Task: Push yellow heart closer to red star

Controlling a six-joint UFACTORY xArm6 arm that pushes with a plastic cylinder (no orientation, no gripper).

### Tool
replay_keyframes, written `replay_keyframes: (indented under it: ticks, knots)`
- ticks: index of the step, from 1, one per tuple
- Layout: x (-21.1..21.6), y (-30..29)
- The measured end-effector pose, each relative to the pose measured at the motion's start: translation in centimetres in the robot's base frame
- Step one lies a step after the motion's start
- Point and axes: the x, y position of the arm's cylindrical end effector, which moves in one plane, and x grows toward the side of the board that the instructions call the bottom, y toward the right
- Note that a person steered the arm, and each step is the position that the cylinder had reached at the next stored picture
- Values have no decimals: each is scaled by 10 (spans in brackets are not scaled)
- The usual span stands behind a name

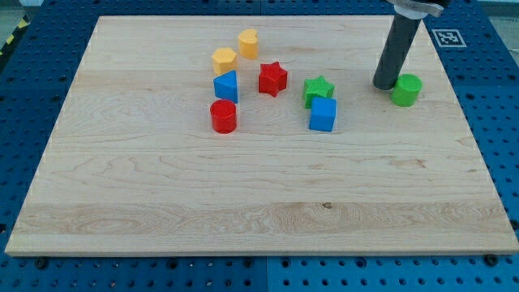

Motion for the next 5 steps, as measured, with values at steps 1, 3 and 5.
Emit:
replay_keyframes:
  ticks: [1,3,5]
  knots:
    - [13,4]
    - [11,13]
    - [-74,-52]
